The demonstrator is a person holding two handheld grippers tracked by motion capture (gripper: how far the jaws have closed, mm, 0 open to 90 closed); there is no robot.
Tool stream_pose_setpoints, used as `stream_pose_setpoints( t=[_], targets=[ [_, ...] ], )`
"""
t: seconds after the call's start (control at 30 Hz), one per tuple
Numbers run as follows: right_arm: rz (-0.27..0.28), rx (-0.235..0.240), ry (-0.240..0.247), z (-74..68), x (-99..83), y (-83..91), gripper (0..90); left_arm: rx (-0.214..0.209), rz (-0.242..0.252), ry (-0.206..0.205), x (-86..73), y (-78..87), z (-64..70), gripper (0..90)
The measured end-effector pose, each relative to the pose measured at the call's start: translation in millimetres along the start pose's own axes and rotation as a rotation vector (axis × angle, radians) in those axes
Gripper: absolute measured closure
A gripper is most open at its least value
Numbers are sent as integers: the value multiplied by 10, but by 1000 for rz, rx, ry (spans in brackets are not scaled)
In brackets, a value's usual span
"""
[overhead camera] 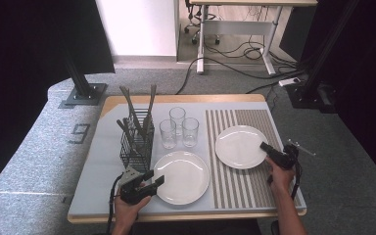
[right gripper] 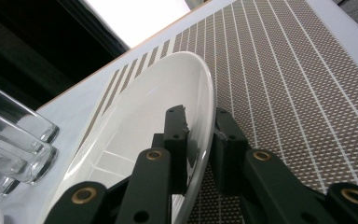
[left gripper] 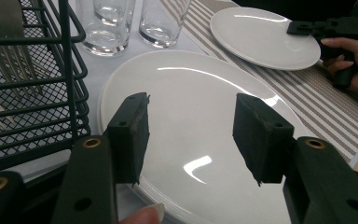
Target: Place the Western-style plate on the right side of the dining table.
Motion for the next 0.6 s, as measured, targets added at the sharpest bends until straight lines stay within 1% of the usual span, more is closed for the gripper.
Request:
stream_pose_setpoints(
  t=[0.23,0.43,0.6],
  targets=[
    [-4,-9,-9,14,-3,1,781,-4,-5,-1,-6,-8,8,458],
    [-20,-27,-23,32,-16,5,775,-9,-8,-4,-8,-11,15,457],
    [-28,-43,-21,42,-24,5,766,-12,-10,-7,-8,-15,28,456]
  ],
)
Point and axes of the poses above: each handheld gripper's, and its own axes: y roughly backward along the jaws, x roughly out of its top, z roughly to its right, the point moved 7 cm from there along -y, roughly forward along the jaws, and after that the axes turned 3 degrees about -y, right-handed, at the moved point
